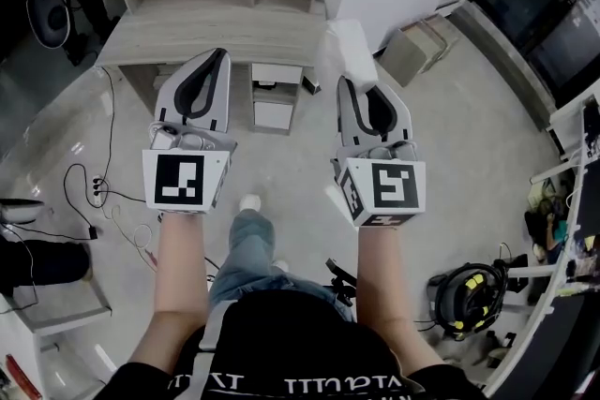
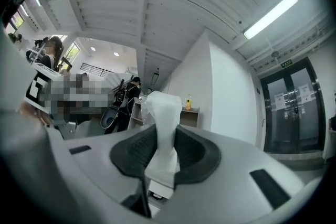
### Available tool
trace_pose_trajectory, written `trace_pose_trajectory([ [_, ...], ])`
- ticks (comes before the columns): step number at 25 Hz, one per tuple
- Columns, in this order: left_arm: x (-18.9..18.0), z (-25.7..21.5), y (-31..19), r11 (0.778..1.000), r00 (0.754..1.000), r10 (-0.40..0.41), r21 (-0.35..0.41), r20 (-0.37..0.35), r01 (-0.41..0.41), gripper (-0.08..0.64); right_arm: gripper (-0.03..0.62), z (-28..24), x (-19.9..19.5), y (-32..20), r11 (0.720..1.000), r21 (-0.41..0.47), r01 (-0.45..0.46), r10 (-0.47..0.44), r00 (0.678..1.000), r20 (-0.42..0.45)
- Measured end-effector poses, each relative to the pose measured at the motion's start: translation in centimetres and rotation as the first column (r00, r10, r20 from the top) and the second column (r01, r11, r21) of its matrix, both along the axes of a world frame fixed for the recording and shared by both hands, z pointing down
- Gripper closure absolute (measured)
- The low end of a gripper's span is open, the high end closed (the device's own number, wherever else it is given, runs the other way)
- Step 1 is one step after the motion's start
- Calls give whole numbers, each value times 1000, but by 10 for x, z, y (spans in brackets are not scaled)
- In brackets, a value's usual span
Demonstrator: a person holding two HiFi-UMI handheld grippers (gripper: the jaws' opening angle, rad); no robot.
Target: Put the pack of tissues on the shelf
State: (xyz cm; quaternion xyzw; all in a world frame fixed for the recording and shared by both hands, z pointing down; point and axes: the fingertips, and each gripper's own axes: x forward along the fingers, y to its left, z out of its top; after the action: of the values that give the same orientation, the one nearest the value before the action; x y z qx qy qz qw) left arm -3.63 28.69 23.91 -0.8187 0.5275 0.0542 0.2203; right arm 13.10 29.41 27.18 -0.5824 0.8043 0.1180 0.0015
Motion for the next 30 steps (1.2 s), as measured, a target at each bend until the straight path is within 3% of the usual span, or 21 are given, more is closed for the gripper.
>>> trace_pose_trajectory([
  [12, -29, -1, -79, 998, 997, -30, -50, -77, 26, 546, 488, 9, -4, -74, 997, -57, -43, 46, 998, 49],
  [30, -72, -23, -273, 999, 995, 34, -18, -93, -36, 546, 488, -9, -33, -255, 990, -50, -134, 136, 990, 37],
])
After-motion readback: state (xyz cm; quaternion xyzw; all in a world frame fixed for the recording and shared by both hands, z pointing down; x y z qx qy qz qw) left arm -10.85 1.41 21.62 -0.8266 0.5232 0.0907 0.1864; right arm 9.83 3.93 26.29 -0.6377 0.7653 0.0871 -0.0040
